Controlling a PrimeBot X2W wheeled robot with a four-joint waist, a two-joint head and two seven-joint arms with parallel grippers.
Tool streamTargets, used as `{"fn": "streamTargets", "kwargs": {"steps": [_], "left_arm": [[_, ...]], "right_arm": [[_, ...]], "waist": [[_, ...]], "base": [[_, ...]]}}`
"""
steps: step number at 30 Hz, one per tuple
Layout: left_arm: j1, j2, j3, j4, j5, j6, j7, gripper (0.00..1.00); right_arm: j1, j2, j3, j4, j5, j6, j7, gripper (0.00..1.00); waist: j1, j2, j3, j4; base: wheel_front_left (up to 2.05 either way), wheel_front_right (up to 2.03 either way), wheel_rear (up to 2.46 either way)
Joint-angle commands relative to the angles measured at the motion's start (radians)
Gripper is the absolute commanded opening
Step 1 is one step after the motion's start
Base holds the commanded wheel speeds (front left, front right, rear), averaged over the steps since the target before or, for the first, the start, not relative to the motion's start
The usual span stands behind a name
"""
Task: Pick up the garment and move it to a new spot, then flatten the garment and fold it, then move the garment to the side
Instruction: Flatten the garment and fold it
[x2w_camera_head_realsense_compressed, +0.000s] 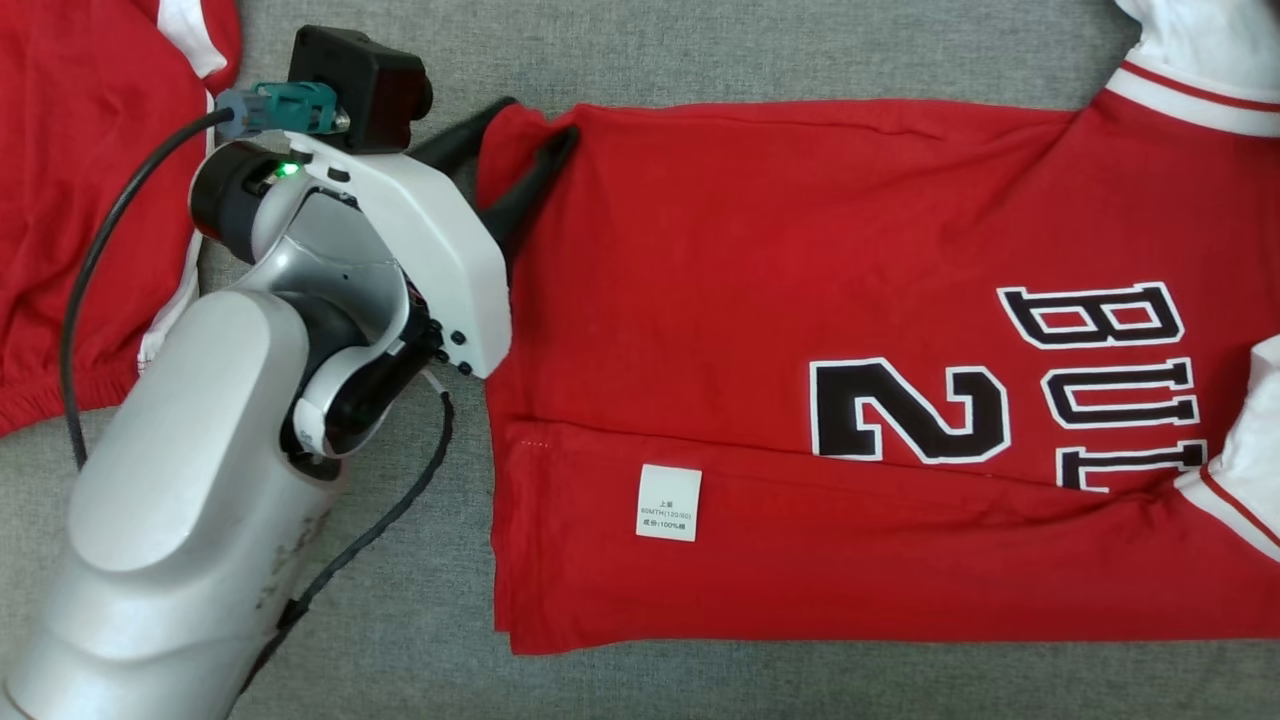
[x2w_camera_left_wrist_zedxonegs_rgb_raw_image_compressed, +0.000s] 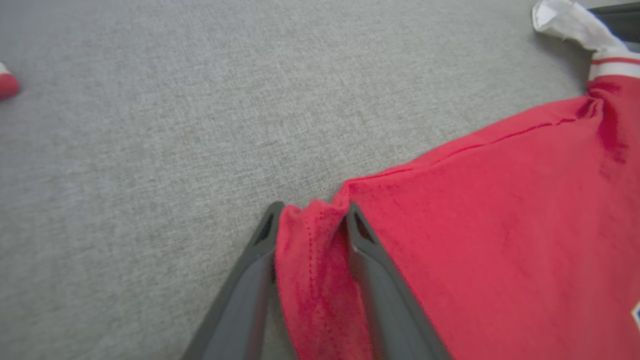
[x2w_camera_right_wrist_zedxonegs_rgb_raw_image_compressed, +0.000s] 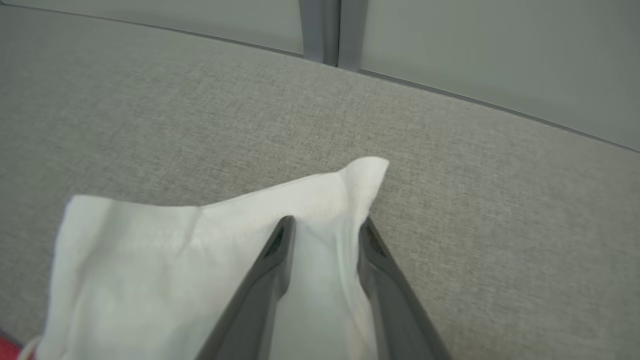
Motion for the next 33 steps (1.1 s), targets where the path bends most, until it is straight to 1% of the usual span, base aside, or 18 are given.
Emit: {"fn": "streamTargets", "kwargs": {"steps": [1, 4, 5, 6, 7, 9, 12, 15, 18, 20, 21, 22, 24, 26, 27, 28, 30, 33], "left_arm": [[0.015, -0.018, -0.021, 0.032, -0.013, -0.02, -0.01, 0.0], [0.017, -0.019, -0.004, 0.044, -0.016, -0.023, -0.053, 0.0], [0.017, -0.019, -0.004, 0.044, -0.016, -0.023, -0.053, 0.0], [0.028, -0.02, 0.001, 0.041, -0.02, -0.028, -0.074, 0.0], [0.037, -0.018, 0.008, 0.036, -0.026, -0.029, -0.084, 0.0], [0.068, -0.011, 0.021, 0.022, -0.039, -0.027, -0.1, 0.0], [0.133, 0.009, 0.036, -0.009, -0.052, -0.017, -0.126, 0.0], [0.224, 0.032, 0.06, -0.068, -0.067, -0.002, -0.159, 0.0], [0.353, 0.053, 0.089, -0.15, -0.091, 0.024, -0.194, 0.0], [0.445, 0.067, 0.117, -0.207, -0.093, 0.058, -0.227, 0.0], [0.445, 0.067, 0.117, -0.207, -0.093, 0.058, -0.227, 0.0], [0.543, 0.06, 0.131, -0.251, -0.111, 0.093, -0.25, 0.0], [0.626, 0.06, 0.135, -0.276, -0.124, 0.118, -0.258, 0.0], [0.7, 0.064, 0.141, -0.276, -0.12, 0.141, -0.275, 0.0], [0.728, 0.054, 0.14, -0.267, -0.123, 0.149, -0.287, 0.48], [0.754, 0.044, 0.143, -0.251, -0.13, 0.16, -0.298, 1.0], [0.782, 0.056, 0.146, -0.211, -0.097, 0.172, -0.332, 1.0], [0.811, 0.051, 0.155, -0.159, -0.048, 0.187, -0.417, 1.0]], "right_arm": [[-0.004, 0.003, 0.048, -0.004, 0.069, 0.002, -0.051, 0.0], [-0.009, -0.026, 0.053, 0.007, 0.133, 0.001, -0.168, 0.0], [-0.009, -0.026, 0.053, 0.007, 0.133, 0.001, -0.168, 0.0], [0.009, -0.034, 0.052, 0.008, 0.188, 0.001, -0.233, 0.0], [0.023, -0.045, 0.054, 0.001, 0.213, 0.001, -0.256, 0.0], [0.056, -0.073, 0.064, -0.035, 0.272, 0.002, -0.299, 0.0], [0.144, -0.137, 0.064, -0.108, 0.351, 0.001, -0.357, 0.0], [0.258, -0.183, 0.074, -0.186, 0.389, 0.001, -0.417, 0.0], [0.398, -0.209, 0.08, -0.252, 0.417, 0.001, -0.469, 0.0], [0.5, -0.219, 0.078, -0.295, 0.436, 0.002, -0.497, 0.0], [0.5, -0.219, 0.078, -0.295, 0.436, 0.002, -0.497, 0.0], [0.592, -0.219, 0.072, -0.315, 0.444, 0.001, -0.521, 0.0], [0.667, -0.204, 0.078, -0.321, 0.441, 0.002, -0.536, 0.0], [0.712, -0.172, 0.089, -0.294, 0.41, 0.001, -0.543, 0.0], [0.732, -0.159, 0.101, -0.274, 0.386, 0.002, -0.533, 0.44], [0.741, -0.146, 0.107, -0.249, 0.355, 0.001, -0.533, 1.0], [0.749, -0.106, 0.099, -0.197, 0.303, 0.002, -0.536, 1.0], [0.759, -0.059, 0.059, -0.158, 0.263, 0.002, -0.535, 1.0]], "waist": [[0.0, 0.0, -0.012, -0.008], [0.0, 0.0, -0.048, -0.022], [0.0, 0.0, -0.048, -0.022], [0.0, 0.0, -0.078, -0.031], [0.0, 0.0, -0.093, -0.037], [0.0, 0.0, -0.127, -0.051], [0.0, 0.0, -0.188, -0.077], [0.0, 0.0, -0.248, -0.119], [0.0, 0.0, -0.313, -0.154], [0.0, 0.0, -0.348, -0.174], [0.0, 0.0, -0.348, -0.174], [0.0, 0.0, -0.368, -0.192], [0.0, 0.0, -0.377, -0.208], [0.0, 0.0, -0.381, -0.225], [0.0, 0.0, -0.383, -0.229], [0.0, 0.0, -0.385, -0.232], [0.0, 0.0, -0.389, -0.235], [0.0, 0.0, -0.405, -0.238]], "base": [[0.0, 0.0, 0.0], [0.0, 0.0, 0.0], [0.0, 0.0, 0.0], [0.0, 0.0, 0.0], [0.0, 0.0, 0.0], [0.0, 0.0, 0.0], [0.0, 0.0, 0.0], [0.0, 0.0, 0.0], [0.0, 0.0, 0.0], [0.0, 0.0, 0.0], [0.0, 0.0, 0.0], [0.0, 0.0, 0.0], [0.0, 0.0, 0.0], [0.0, 0.0, 0.0], [0.0, 0.0, 0.0], [0.0, 0.0, 0.0], [0.0, 0.0, 0.0], [0.0, 0.0, 0.0]]}}
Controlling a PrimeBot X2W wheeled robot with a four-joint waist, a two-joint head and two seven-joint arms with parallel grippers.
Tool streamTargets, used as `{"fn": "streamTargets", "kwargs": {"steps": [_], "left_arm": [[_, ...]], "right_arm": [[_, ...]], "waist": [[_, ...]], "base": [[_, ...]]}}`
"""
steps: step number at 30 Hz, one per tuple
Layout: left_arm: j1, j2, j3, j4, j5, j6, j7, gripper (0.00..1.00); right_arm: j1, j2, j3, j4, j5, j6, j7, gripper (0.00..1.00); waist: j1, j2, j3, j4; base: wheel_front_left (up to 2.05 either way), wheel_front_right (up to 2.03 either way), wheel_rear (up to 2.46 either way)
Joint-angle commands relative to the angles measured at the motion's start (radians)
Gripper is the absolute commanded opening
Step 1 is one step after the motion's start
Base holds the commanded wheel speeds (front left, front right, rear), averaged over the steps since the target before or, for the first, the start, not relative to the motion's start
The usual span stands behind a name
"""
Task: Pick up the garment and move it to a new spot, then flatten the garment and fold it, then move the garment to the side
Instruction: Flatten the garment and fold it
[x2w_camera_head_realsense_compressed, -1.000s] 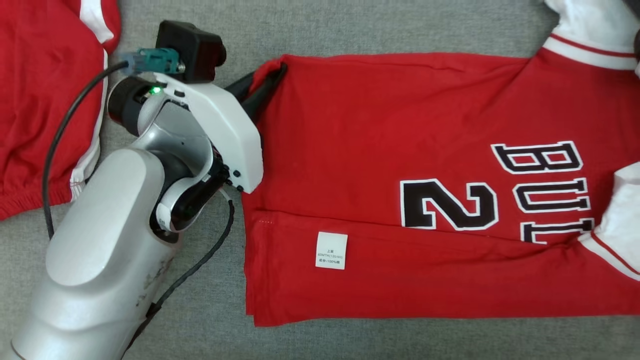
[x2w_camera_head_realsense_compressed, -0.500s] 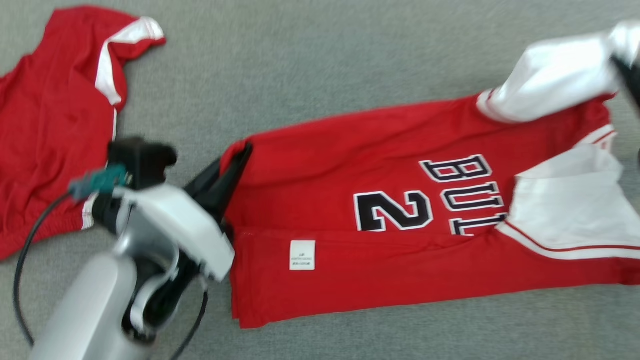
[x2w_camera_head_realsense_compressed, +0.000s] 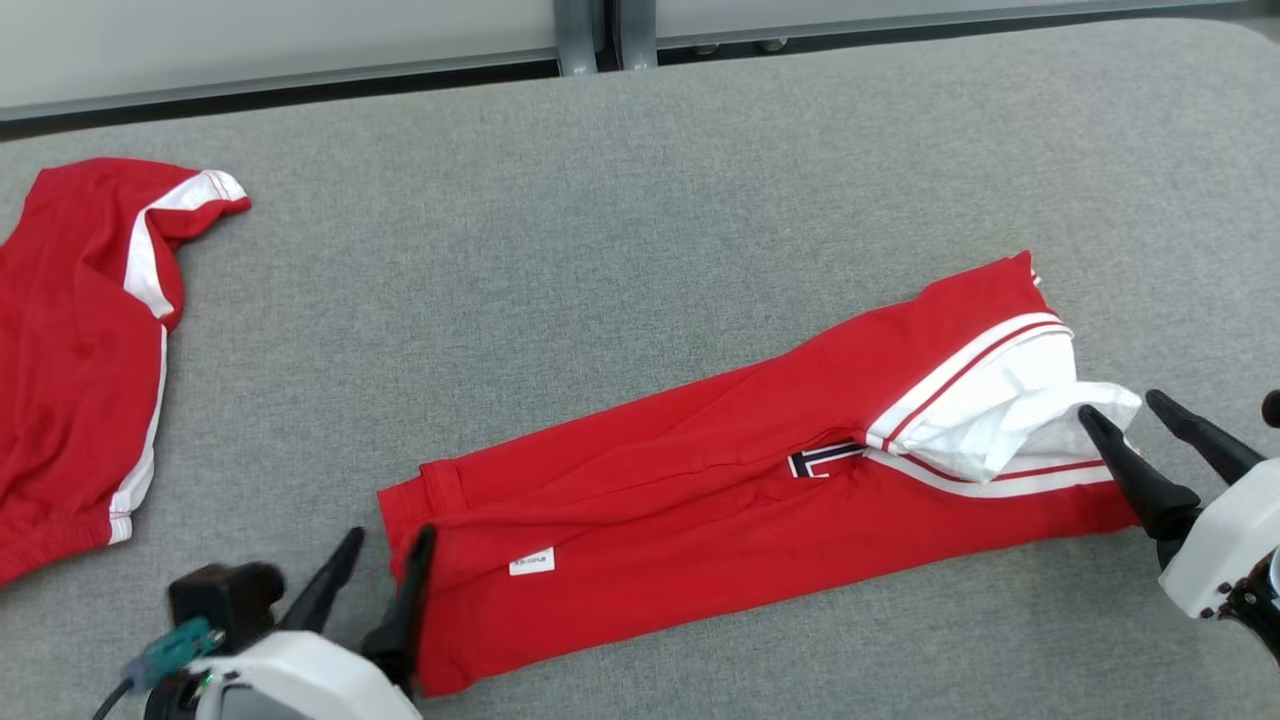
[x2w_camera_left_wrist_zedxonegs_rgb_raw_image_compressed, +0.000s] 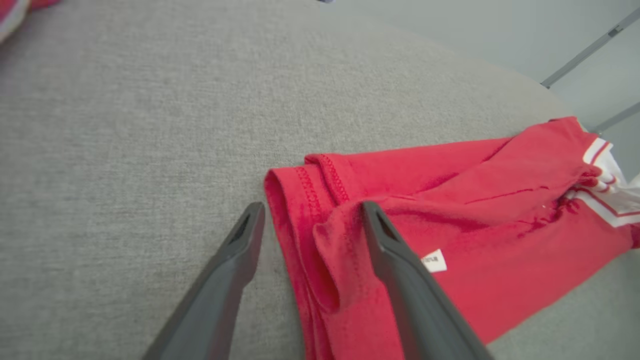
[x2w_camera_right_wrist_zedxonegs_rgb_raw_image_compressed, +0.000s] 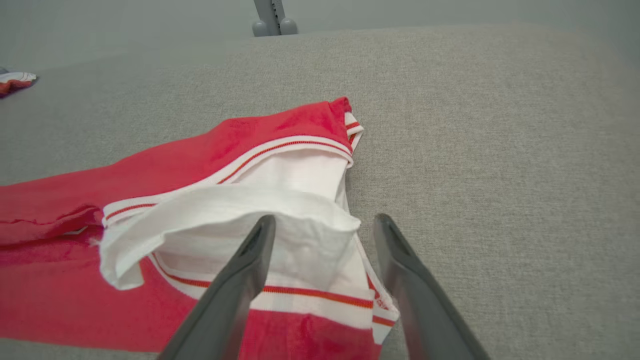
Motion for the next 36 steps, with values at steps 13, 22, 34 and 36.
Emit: {"fn": "streamTargets", "kwargs": {"steps": [13, 22, 34, 36], "left_arm": [[0.016, -0.088, -0.007, 0.002, 0.188, 0.03, -0.362, 1.0], [-0.064, -0.164, -0.031, 0.064, 0.264, -0.008, -0.393, 1.0], [-0.012, -0.231, 0.06, 0.084, 0.316, -0.091, -0.393, 1.0], [0.001, -0.242, 0.08, 0.076, 0.326, -0.103, -0.393, 1.0]], "right_arm": [[-0.098, 0.084, -0.166, 0.045, -0.168, 0.001, 0.299, 1.0], [-0.134, 0.138, -0.196, 0.178, -0.274, 0.0, 0.376, 1.0], [-0.159, 0.074, -0.216, 0.182, -0.065, 0.0, 0.405, 0.0], [-0.155, 0.029, -0.259, 0.202, -0.043, 0.0, 0.412, 0.0]], "waist": [[0.0, -0.0001, 0.038, 0.049], [0.0, -0.0001, 0.094, 0.131], [0.0, -0.0001, 0.054, 0.105], [0.0, -0.0001, 0.037, 0.103]], "base": [[0.0, 0.0, 0.0], [0.0, 0.0, 0.0], [0.0, 0.0, 0.0], [0.0, 0.0, 0.0]]}}
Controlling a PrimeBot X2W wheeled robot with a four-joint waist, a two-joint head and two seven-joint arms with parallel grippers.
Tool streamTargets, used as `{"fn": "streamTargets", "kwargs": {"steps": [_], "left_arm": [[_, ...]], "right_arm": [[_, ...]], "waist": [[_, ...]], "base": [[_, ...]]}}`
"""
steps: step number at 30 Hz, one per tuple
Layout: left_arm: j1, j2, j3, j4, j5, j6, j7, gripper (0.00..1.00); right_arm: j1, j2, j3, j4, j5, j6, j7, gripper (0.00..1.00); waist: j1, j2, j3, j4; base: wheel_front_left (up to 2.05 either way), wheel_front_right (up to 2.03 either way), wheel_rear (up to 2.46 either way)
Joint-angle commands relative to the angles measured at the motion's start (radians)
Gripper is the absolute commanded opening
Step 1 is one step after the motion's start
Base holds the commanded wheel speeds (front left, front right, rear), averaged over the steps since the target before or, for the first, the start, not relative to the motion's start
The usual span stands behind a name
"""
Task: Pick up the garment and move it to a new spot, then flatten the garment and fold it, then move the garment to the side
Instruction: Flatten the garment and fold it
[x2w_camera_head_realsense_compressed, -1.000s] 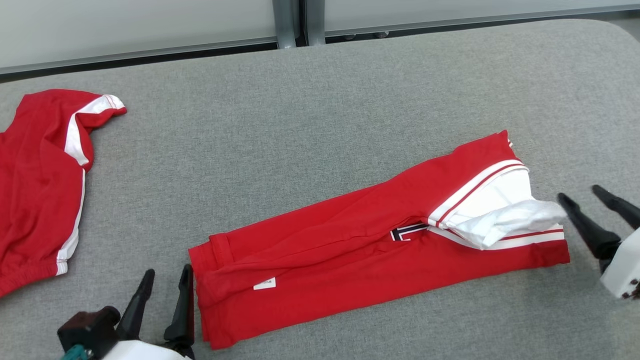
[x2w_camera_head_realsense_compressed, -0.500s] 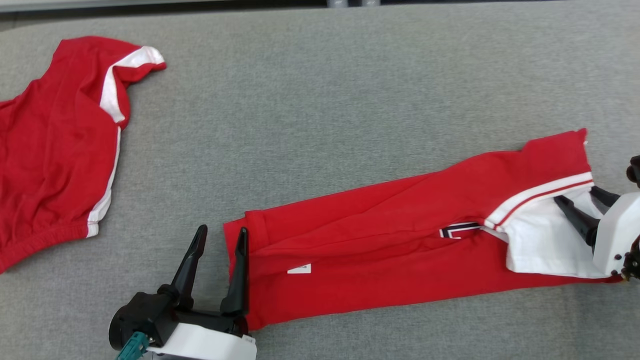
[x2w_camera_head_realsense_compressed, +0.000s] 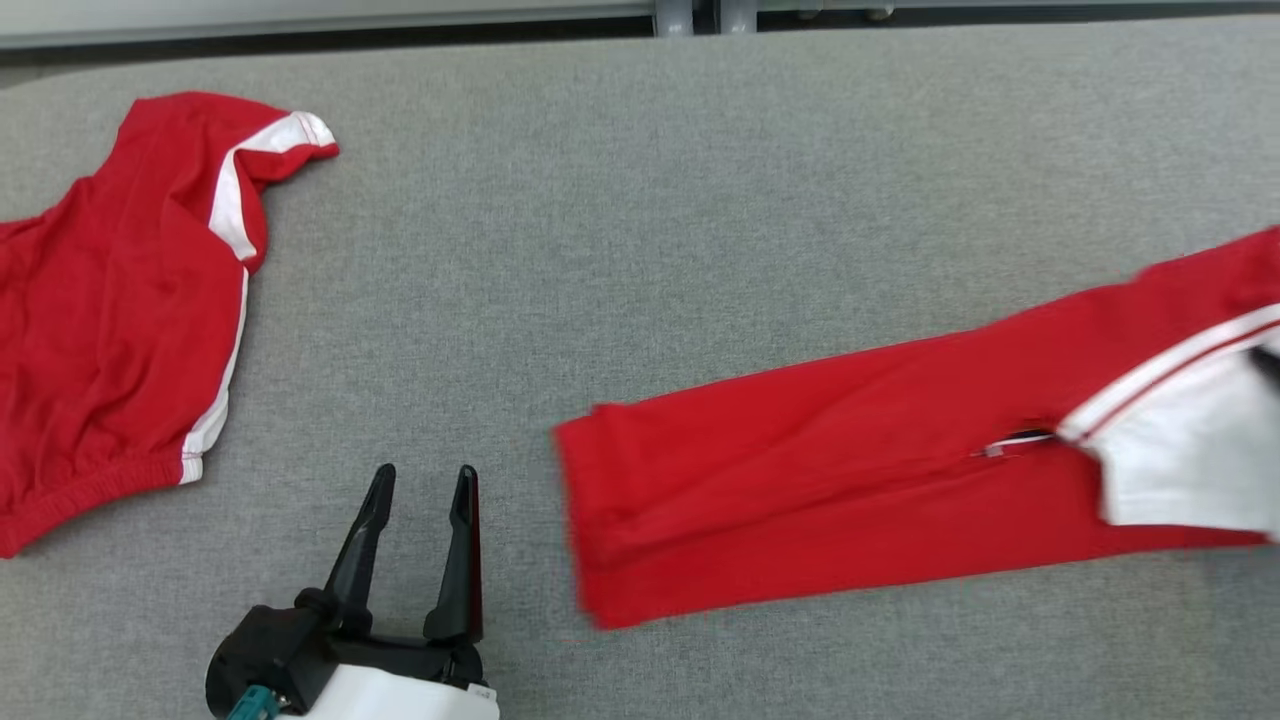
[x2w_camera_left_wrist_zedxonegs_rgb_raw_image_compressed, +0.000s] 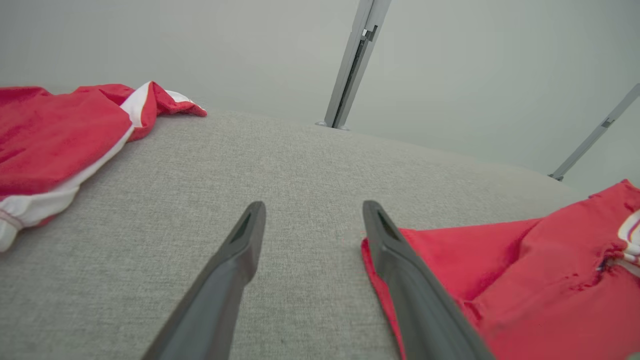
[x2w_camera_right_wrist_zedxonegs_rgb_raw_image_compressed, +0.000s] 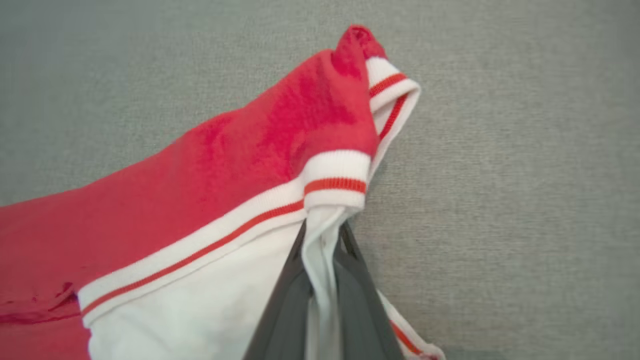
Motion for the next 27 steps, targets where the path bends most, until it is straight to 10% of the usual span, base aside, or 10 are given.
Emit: {"fn": "streamTargets", "kwargs": {"steps": [1, 6, 11, 18, 27], "left_arm": [[0.01, 0.001, 0.005, -0.002, 0.014, -0.009, -0.001, 1.0], [0.048, -0.022, 0.034, 0.011, 0.026, -0.033, -0.002, 1.0], [0.105, -0.032, 0.069, 0.031, 0.014, -0.038, -0.002, 1.0], [0.077, -0.038, 0.044, 0.035, -0.024, -0.022, -0.002, 1.0], [0.019, -0.037, -0.026, 0.048, -0.067, 0.009, -0.002, 1.0]], "right_arm": [[0.007, -0.027, -0.026, 0.011, 0.007, -0.001, 0.003, 0.0], [0.041, -0.146, -0.151, 0.062, -0.005, 0.0, 0.006, 0.0], [0.087, -0.13, -0.142, -0.096, 0.038, 0.001, 0.082, 0.0], [0.141, 0.081, -0.048, -0.368, 0.017, 0.001, 0.165, 0.0], [0.157, 0.428, 0.056, -0.293, -0.151, 0.001, 0.048, 0.0]], "waist": [[0.0, 0.0, -0.018, -0.003], [0.0, 0.0, -0.068, 0.007], [0.0, 0.0, -0.141, -0.003], [0.0, 0.0, -0.141, -0.005], [0.0, 0.0, -0.115, 0.038]], "base": [[0.0, 0.0, 0.0], [0.0, 0.0, 0.0], [0.0, 0.0, 0.0], [0.0, 0.0, 0.0], [0.0, 0.0, 0.0]]}}
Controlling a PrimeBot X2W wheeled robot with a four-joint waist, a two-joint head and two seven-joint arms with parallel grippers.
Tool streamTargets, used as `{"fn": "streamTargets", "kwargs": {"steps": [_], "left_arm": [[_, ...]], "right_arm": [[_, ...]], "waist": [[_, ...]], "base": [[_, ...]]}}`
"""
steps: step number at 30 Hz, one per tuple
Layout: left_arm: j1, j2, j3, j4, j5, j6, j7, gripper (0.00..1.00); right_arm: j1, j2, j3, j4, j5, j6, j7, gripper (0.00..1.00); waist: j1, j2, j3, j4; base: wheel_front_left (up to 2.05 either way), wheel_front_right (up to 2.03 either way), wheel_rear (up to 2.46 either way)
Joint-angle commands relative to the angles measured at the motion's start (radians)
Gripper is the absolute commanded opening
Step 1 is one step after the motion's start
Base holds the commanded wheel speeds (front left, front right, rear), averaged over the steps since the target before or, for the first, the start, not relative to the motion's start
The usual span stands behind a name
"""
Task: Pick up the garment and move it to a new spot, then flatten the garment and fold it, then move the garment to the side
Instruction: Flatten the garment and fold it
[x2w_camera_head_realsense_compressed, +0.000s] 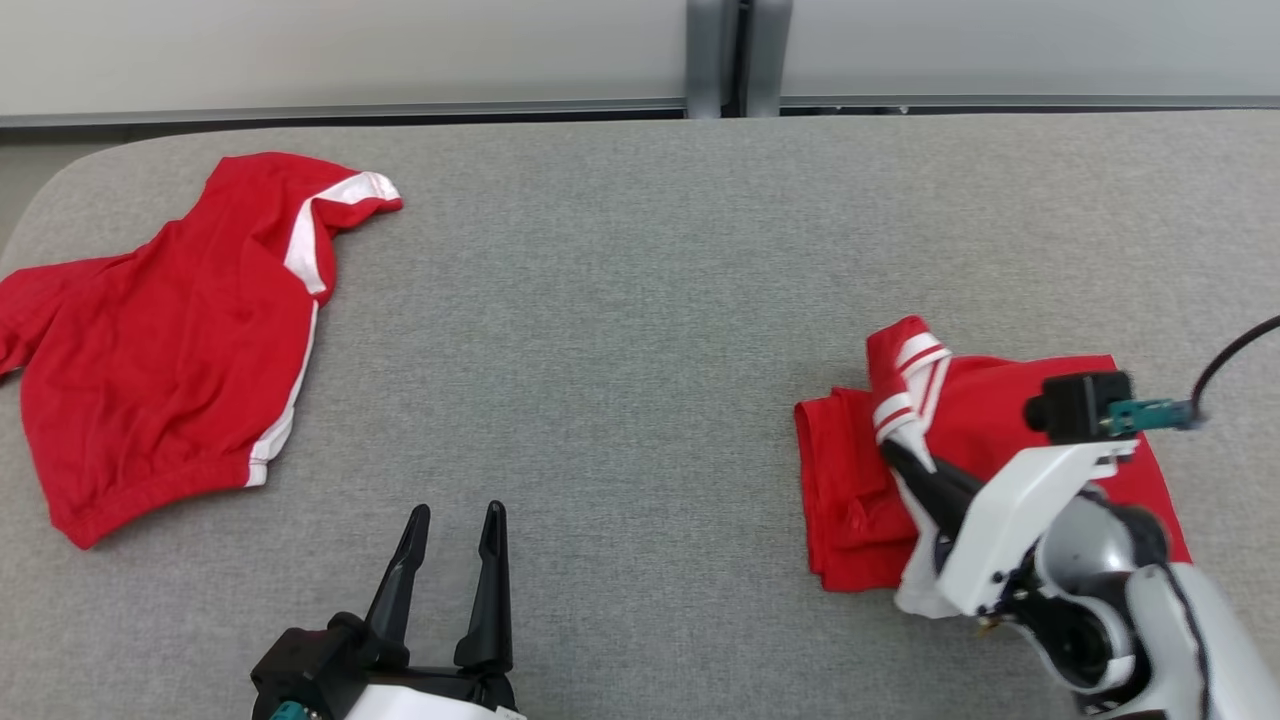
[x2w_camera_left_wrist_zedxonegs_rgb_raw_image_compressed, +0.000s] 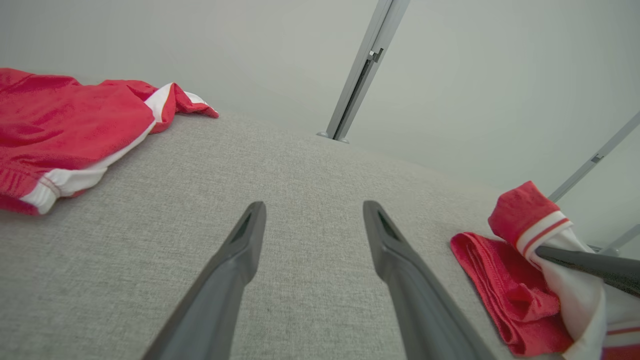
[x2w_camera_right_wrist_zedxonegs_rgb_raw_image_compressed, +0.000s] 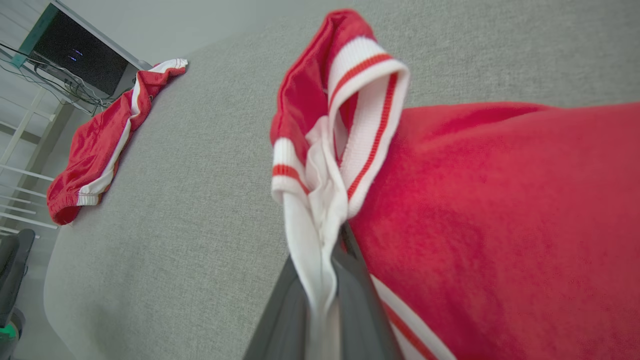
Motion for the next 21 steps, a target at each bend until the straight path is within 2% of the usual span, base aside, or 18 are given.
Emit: {"fn": "streamTargets", "kwargs": {"steps": [1, 2, 3, 4, 5, 6, 9, 13, 18, 21], "left_arm": [[-0.014, 0.005, -0.001, 0.006, 0.002, 0.005, -0.001, 1.0], [-0.02, 0.005, 0.002, 0.01, 0.01, 0.007, -0.001, 1.0], [-0.019, 0.004, 0.004, 0.013, 0.01, 0.008, -0.001, 1.0], [-0.015, 0.004, 0.01, 0.014, 0.003, 0.011, -0.001, 1.0], [-0.011, 0.004, 0.014, 0.015, -0.004, 0.014, -0.001, 1.0], [-0.005, 0.004, 0.018, 0.017, -0.006, 0.015, -0.002, 1.0], [0.019, 0.004, 0.035, 0.018, -0.006, 0.015, -0.002, 1.0], [0.058, 0.004, 0.05, 0.032, 0.014, -0.002, -0.002, 1.0], [0.109, 0.004, 0.097, 0.045, 0.046, -0.023, -0.002, 1.0], [0.122, 0.005, 0.123, 0.042, 0.069, -0.04, -0.002, 1.0]], "right_arm": [[0.002, 0.025, 0.001, 0.02, -0.013, 0.002, -0.023, 0.0], [-0.004, 0.061, 0.011, 0.056, -0.033, 0.002, -0.051, 0.0], [-0.01, 0.068, 0.009, 0.074, -0.053, 0.002, -0.071, 0.07], [-0.014, 0.074, 0.005, 0.087, -0.082, 0.002, -0.094, 0.45], [-0.013, 0.084, -0.003, 0.103, -0.1, 0.002, -0.114, 0.97], [-0.013, 0.094, -0.001, 0.112, -0.114, 0.002, -0.131, 1.0], [-0.003, 0.106, 0.009, 0.103, -0.136, 0.002, -0.177, 1.0], [0.063, 0.091, -0.009, -0.001, -0.143, 0.002, -0.247, 1.0], [0.176, 0.013, -0.074, -0.212, -0.16, 0.002, -0.333, 1.0], [0.239, -0.045, -0.134, -0.263, -0.168, 0.002, -0.411, 1.0]], "waist": [[0.0, 0.0, 0.005, 0.016], [0.0, 0.0, 0.006, 0.027], [0.0, 0.0, 0.005, 0.03], [0.0, 0.0, 0.003, 0.034], [0.0, 0.0, -0.001, 0.037], [0.0, 0.0, -0.006, 0.037], [0.0, 0.0, -0.028, 0.024], [0.0, 0.0, -0.089, 0.002], [0.0, 0.0, -0.156, -0.033], [0.0, 0.0, -0.178, -0.05]], "base": [[0.0, 0.0, 0.0], [0.0, 0.0, 0.0], [0.0, 0.0, 0.0], [0.0, 0.0, 0.0], [0.0, 0.0, 0.0], [0.0, 0.0, 0.0], [0.0, 0.0, 0.0], [0.0, 0.0, 0.0], [0.0, 0.0, 0.0], [0.0, 0.0, 0.0]]}}
